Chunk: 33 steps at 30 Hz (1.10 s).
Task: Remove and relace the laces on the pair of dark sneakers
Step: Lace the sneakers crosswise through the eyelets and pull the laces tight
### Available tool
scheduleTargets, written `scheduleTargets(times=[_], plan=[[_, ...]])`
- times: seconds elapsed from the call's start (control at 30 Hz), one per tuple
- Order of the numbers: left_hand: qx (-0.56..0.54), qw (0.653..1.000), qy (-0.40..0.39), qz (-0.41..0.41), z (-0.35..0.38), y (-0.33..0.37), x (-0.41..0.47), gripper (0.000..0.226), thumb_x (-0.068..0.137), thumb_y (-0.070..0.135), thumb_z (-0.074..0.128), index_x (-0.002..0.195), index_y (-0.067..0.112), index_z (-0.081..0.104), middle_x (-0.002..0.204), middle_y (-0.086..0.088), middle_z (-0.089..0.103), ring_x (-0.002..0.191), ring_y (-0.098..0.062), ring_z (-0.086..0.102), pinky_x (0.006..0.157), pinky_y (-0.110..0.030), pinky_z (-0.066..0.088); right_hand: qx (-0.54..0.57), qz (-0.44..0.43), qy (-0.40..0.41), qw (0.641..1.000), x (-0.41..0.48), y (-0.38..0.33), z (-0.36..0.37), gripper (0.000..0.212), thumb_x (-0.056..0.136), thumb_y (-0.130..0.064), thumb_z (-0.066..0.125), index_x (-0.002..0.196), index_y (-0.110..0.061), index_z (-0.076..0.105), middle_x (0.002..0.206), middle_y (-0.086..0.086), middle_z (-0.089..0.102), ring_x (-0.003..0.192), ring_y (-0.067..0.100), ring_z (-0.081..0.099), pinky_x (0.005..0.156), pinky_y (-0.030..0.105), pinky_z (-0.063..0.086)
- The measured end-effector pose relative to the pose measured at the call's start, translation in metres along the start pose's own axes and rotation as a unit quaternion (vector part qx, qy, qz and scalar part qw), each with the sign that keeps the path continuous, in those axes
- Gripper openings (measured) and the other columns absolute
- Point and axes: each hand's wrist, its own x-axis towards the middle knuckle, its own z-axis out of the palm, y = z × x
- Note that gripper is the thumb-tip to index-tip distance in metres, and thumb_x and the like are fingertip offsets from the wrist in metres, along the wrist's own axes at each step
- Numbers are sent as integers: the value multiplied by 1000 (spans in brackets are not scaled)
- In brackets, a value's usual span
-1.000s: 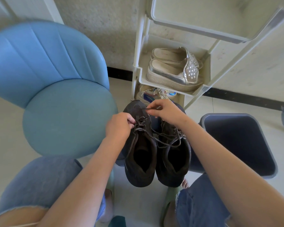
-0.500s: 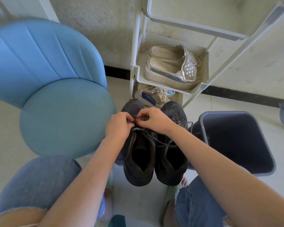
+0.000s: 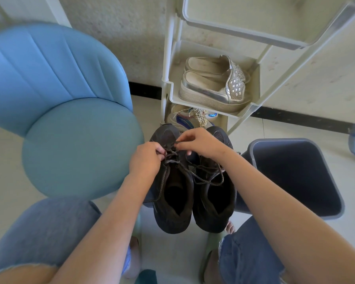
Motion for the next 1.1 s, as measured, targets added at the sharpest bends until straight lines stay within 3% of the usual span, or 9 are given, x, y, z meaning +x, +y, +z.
scheduleTargets(times=[0.1, 0.23, 0.37, 0.53, 0.63, 0.73, 0.9, 1.0, 1.1], plan=[[3, 1000, -4, -5, -1, 2, 0, 18, 91, 7, 57, 102, 12, 70, 104, -7, 67, 96, -24, 62, 79, -26, 43, 30, 9, 41, 999, 3, 8, -10, 11, 84, -5, 68, 95, -5, 71, 69, -11, 64, 57, -2, 53, 59, 9, 42], [-13, 1000, 7, 11, -3, 5, -6, 20, 91, 7, 57, 95, 20, 72, 104, -3, 68, 93, -21, 62, 77, -26, 44, -9, 12, -20, 1000, 6, 14, -5, 15, 80, 2, 70, 91, -8, 73, 79, -3, 68, 70, 4, 58, 69, 16, 46], [26, 999, 5, 24, -8, 8, -17, 27, 92, 2, 50, 101, 13, 73, 104, -5, 69, 99, -23, 62, 82, -28, 45, -27, 8, -49, 998, 6, 10, 0, 14, 81, 0, 70, 90, -9, 73, 73, -5, 64, 63, 2, 55, 70, 15, 45], [30, 971, -163, -172, -23, 24, -1, 45, 90, 25, 63, 133, 15, 55, 140, -16, 46, 125, -36, 47, 106, -41, 39, -58, -21, -46, 997, 7, 9, 5, 17, 82, -4, 71, 95, -14, 73, 88, -6, 66, 88, 10, 62, 90, 22, 46], [30, 992, -83, -88, -14, 20, 0, 31, 91, 15, 59, 122, 13, 64, 128, -14, 58, 116, -33, 55, 98, -36, 44, -81, -32, -63, 994, 7, 7, 4, 19, 85, -8, 69, 104, -13, 72, 85, -18, 54, 80, -4, 51, 76, 5, 36], [4, 1000, 18, 8, -4, 13, -22, 28, 92, 6, 51, 95, 19, 75, 109, -5, 69, 100, -26, 62, 87, -32, 48, -84, -31, -59, 994, 9, 9, 5, 17, 85, -11, 69, 102, -14, 72, 83, -18, 54, 79, -3, 50, 76, 11, 37], [-27, 999, 24, 8, -2, 9, -17, 25, 88, 11, 57, 83, 28, 74, 101, 5, 70, 79, -15, 60, 68, -27, 49, -91, -33, -55, 994, 16, 9, 10, 8, 83, -13, 72, 91, -15, 72, 83, -8, 62, 85, 11, 58, 86, 27, 47], [-29, 999, 33, 16, -1, 7, -16, 22, 86, 12, 62, 79, 31, 70, 100, 6, 70, 87, -15, 62, 73, -29, 51, -75, -22, -45, 996, 17, 9, 12, 4, 85, -12, 70, 89, -12, 69, 76, -6, 60, 69, 9, 55, 78, 27, 47], [-48, 998, 27, 11, -2, 7, -13, 22, 85, 11, 64, 77, 31, 69, 95, 4, 69, 80, -17, 61, 73, -32, 53, -66, 2, -42, 997, 17, 9, 16, 2, 90, -14, 64, 90, -14, 62, 80, 0, 62, 61, 10, 54, 75, 28, 49]])
